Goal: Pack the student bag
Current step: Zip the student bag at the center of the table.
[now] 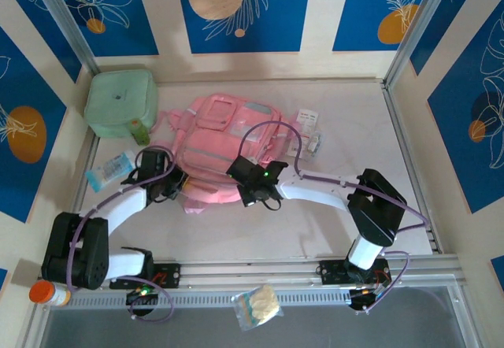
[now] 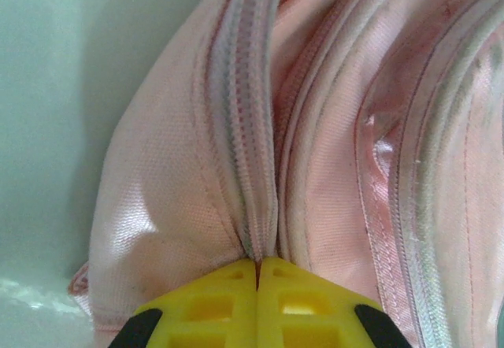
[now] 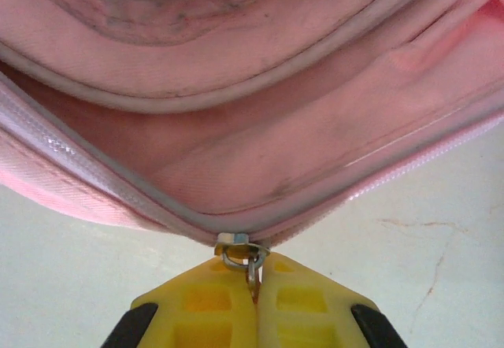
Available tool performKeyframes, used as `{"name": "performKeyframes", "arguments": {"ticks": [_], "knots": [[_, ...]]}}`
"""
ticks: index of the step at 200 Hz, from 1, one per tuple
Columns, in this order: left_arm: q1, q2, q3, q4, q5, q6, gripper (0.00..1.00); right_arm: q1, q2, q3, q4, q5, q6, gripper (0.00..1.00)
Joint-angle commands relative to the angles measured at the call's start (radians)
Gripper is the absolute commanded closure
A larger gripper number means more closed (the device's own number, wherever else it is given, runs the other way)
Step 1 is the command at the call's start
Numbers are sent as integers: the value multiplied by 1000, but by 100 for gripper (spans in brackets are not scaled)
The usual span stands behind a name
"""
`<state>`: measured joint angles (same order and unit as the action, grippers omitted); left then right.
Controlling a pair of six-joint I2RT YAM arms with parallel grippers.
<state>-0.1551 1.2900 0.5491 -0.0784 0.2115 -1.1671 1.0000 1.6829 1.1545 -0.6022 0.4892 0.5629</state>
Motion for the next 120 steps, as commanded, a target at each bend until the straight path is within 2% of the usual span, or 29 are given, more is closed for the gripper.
{"name": "performKeyframes", "arguments": {"ticks": [1,11,19,30,39,49,66,81,101,120], "knots": [[72,26,51,-80,-50,127,100,22,-9,36,-53,-28,-47,100],[71,16,65,-75,-22,151,100,44,0,63,-47,-32,-44,100],[71,3,75,-94,-11,160,90,50,7,80,-47,-43,-35,100],[70,-28,88,-137,-20,177,85,49,21,103,-50,-63,-13,100],[69,-71,101,-196,-49,189,75,48,29,113,-57,-63,-2,100],[62,-126,103,-229,-66,192,69,48,29,113,-58,-58,3,100],[17,-215,101,-287,-83,166,58,47,23,97,-48,-56,0,100],[-47,-288,77,-313,-94,89,53,41,17,76,-38,-61,4,100],[-202,-368,27,-304,-168,-53,49,42,15,56,-24,-69,11,100],[-341,-383,-1,-270,-219,-194,44,40,15,45,-13,-71,17,100]]}}
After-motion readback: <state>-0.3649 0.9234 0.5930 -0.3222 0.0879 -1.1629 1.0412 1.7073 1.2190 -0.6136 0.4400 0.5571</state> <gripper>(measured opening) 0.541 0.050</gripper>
